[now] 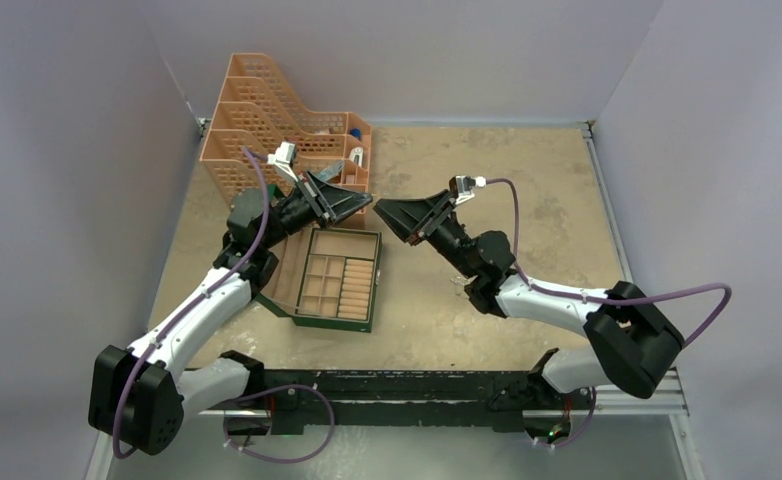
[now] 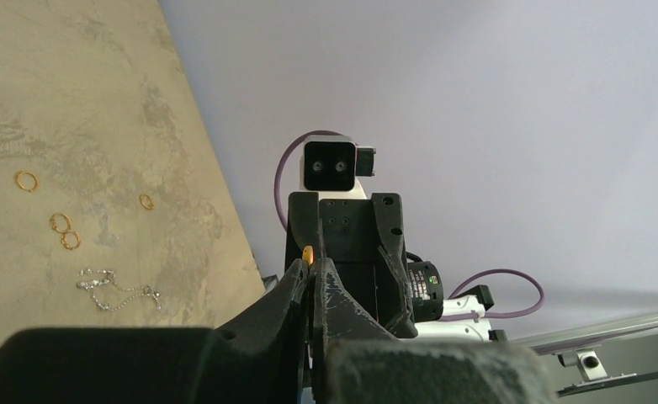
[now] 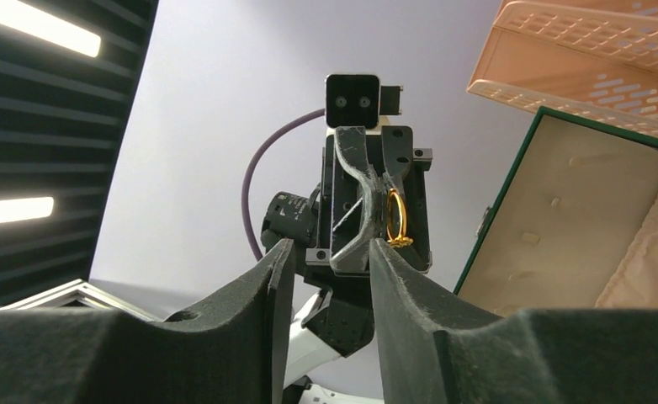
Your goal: Organize the mixed jewelry
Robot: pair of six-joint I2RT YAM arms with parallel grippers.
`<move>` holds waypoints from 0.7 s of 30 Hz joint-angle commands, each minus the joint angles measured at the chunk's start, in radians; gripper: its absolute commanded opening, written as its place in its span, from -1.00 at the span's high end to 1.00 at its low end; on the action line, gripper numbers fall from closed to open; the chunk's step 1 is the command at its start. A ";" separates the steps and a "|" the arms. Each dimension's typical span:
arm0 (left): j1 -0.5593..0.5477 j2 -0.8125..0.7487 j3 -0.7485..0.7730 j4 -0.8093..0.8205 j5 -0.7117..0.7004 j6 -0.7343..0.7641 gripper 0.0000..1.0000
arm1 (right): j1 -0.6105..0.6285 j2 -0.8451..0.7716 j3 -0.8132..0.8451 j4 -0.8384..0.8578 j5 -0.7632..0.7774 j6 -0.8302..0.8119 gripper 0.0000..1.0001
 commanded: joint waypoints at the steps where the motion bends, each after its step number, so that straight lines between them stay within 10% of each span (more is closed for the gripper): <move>1: 0.004 -0.016 0.001 0.063 -0.004 -0.009 1.00 | 0.006 -0.011 0.039 0.024 0.016 0.016 0.12; 21: 0.004 0.006 -0.004 0.087 0.009 -0.029 1.00 | 0.010 -0.026 0.014 -0.001 0.047 0.007 -0.04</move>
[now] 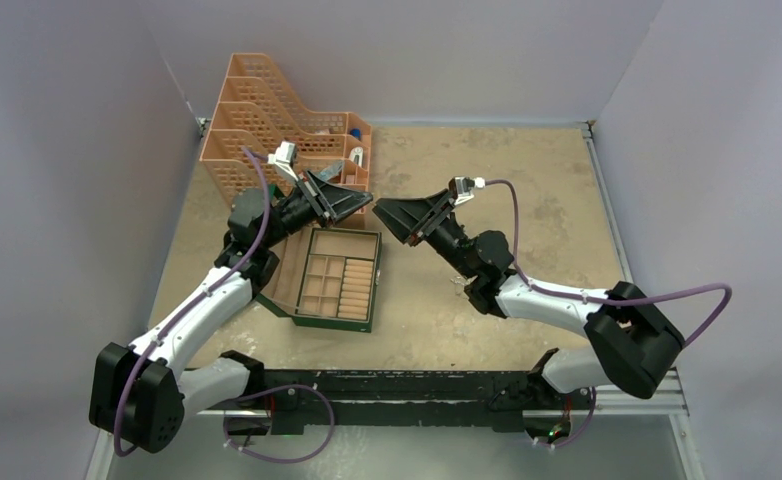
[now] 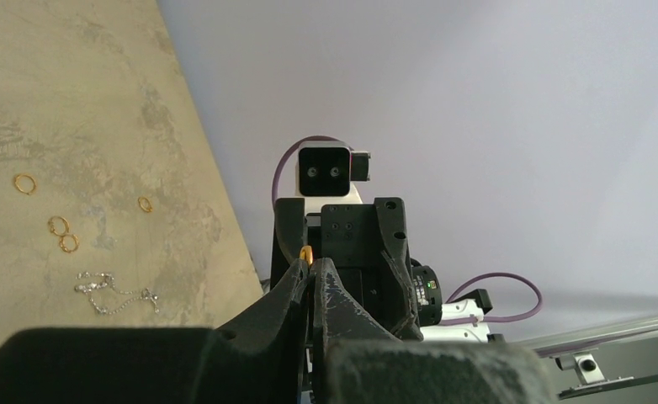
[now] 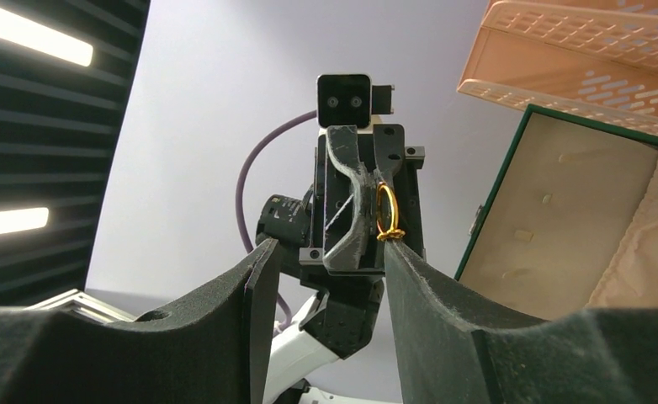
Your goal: Organize the mixed jewelry
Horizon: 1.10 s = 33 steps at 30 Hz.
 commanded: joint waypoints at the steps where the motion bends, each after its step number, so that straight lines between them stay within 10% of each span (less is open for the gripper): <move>1: 0.004 -0.005 -0.001 0.071 0.013 -0.030 1.00 | 0.005 -0.018 0.018 0.027 0.039 0.002 -0.03; 18: 0.004 -0.034 -0.004 0.072 0.020 -0.033 1.00 | 0.008 0.009 0.042 0.021 0.062 0.000 -0.04; 33: 0.004 -0.047 -0.037 0.088 0.021 -0.062 1.00 | 0.008 0.037 0.048 0.099 0.077 -0.005 0.35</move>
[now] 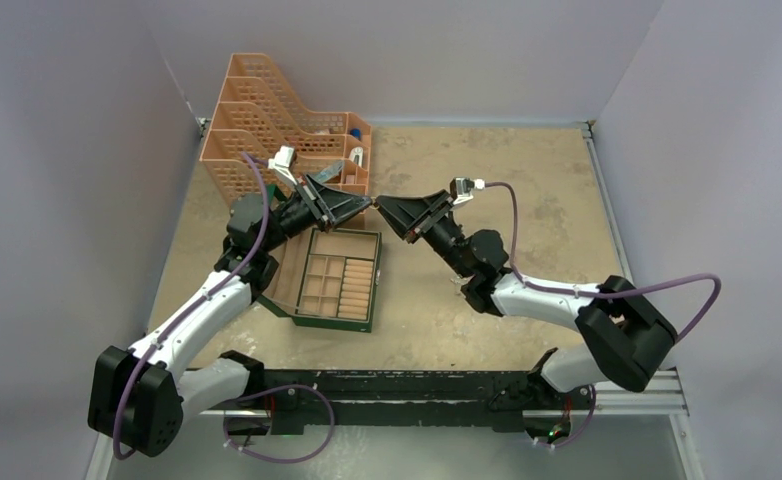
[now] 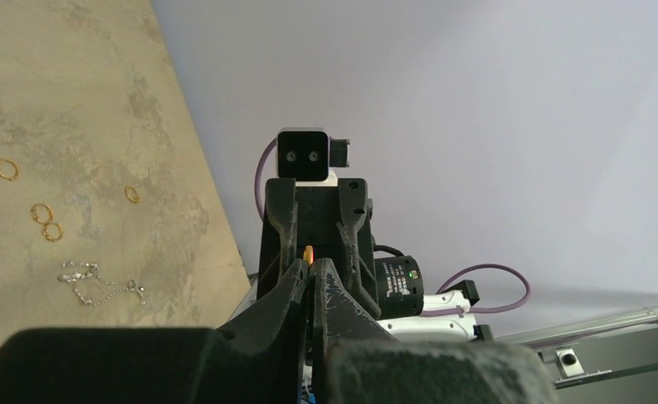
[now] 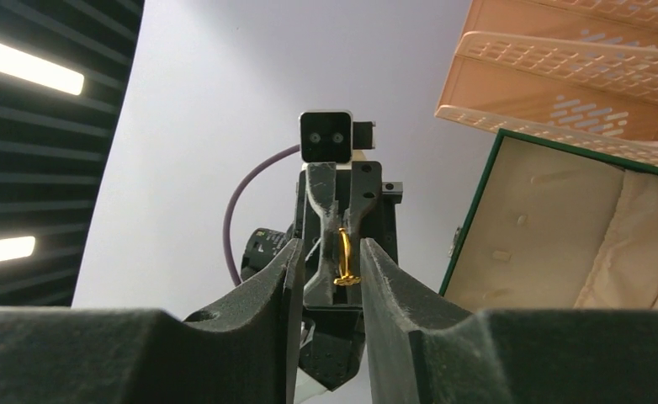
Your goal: Organize the mixed jewelry
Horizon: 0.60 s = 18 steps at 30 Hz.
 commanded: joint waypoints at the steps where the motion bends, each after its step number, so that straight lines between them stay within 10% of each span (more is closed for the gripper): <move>1: 0.004 -0.028 -0.004 0.058 0.010 -0.012 1.00 | 0.007 0.002 0.042 0.086 0.003 -0.003 0.35; 18: 0.004 -0.024 0.002 0.064 -0.004 -0.002 1.00 | 0.028 -0.023 0.001 0.078 -0.008 0.014 0.30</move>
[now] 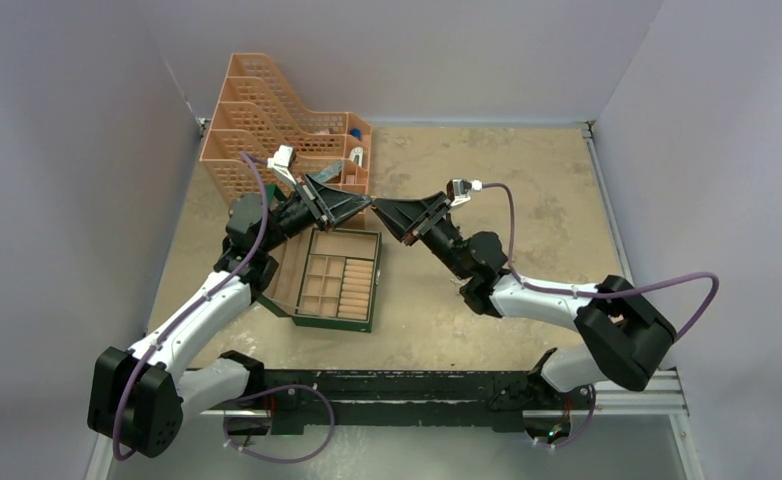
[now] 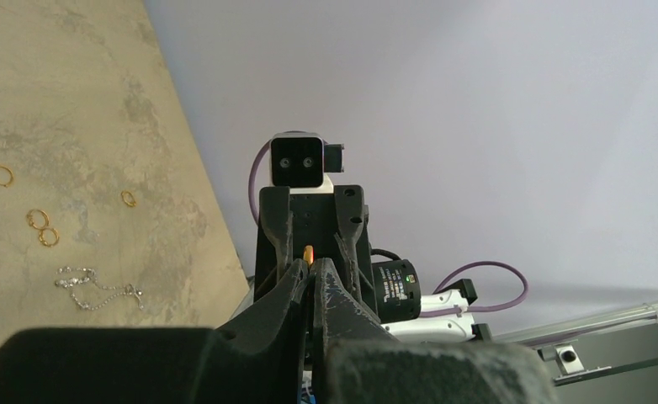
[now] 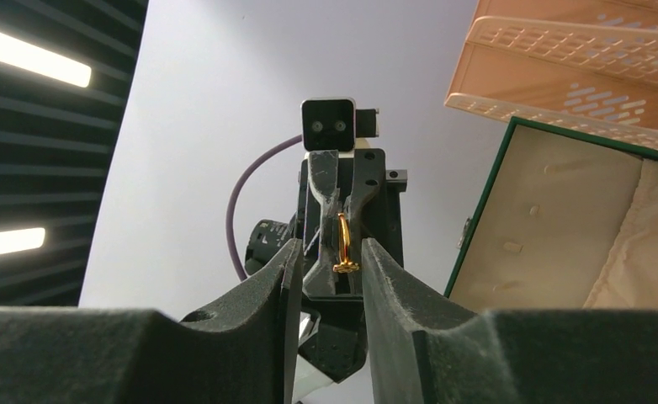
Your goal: Organize the mixed jewelry
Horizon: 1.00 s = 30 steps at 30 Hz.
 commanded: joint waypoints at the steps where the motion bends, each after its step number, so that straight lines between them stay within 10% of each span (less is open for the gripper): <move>1: 0.004 -0.020 0.003 0.053 -0.005 -0.003 1.00 | 0.011 -0.036 0.002 0.057 -0.004 0.007 0.27; 17: 0.004 -0.043 -0.015 0.014 -0.013 0.019 0.97 | 0.013 -0.110 -0.003 -0.049 0.065 -0.080 0.97; 23: 0.004 -0.170 -0.006 -0.251 -0.130 0.148 -0.17 | 0.009 -0.161 -0.034 -0.153 -0.003 -0.199 0.98; 30: 0.004 -0.321 0.163 -0.756 -0.433 0.440 -0.35 | 0.005 -0.225 0.115 -0.620 -0.087 -0.634 0.99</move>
